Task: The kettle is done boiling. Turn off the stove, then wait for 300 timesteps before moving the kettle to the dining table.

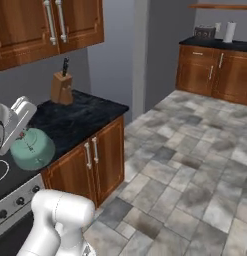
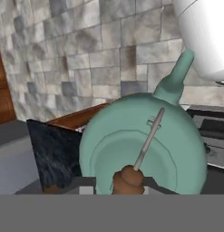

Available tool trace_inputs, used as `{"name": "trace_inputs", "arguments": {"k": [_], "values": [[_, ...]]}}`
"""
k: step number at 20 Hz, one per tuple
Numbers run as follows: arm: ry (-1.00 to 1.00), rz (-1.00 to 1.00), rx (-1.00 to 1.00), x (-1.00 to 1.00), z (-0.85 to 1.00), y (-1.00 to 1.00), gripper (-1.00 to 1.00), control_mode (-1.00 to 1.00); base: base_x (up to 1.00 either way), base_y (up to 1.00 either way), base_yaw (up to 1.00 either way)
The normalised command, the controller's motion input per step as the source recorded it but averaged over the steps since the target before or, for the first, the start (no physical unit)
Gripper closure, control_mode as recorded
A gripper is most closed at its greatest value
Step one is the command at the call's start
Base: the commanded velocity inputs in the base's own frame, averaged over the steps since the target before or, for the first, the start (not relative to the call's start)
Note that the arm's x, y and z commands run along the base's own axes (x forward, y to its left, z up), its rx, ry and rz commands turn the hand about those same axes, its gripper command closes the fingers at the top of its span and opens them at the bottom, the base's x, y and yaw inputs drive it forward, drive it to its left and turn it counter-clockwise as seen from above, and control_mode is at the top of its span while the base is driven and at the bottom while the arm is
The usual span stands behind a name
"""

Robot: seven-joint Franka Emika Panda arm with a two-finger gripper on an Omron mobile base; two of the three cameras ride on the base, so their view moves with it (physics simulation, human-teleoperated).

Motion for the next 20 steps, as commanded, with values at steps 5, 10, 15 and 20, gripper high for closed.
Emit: {"name": "trace_inputs", "arguments": {"k": [5,10,15,20], "values": [[0.0,0.0,0.0,0.0,0.0,0.0,1.0,1.0,0.0,-0.37,-0.55],[0.0,0.0,0.0,0.0,0.0,0.0,1.0,1.0,0.01,-0.35,-0.54],[0.0,0.0,0.0,0.0,0.0,0.0,1.0,1.0,0.05,-0.32,-0.53],[0.0,0.0,0.0,0.0,0.0,0.0,1.0,1.0,0.12,-0.24,-0.5]]}}
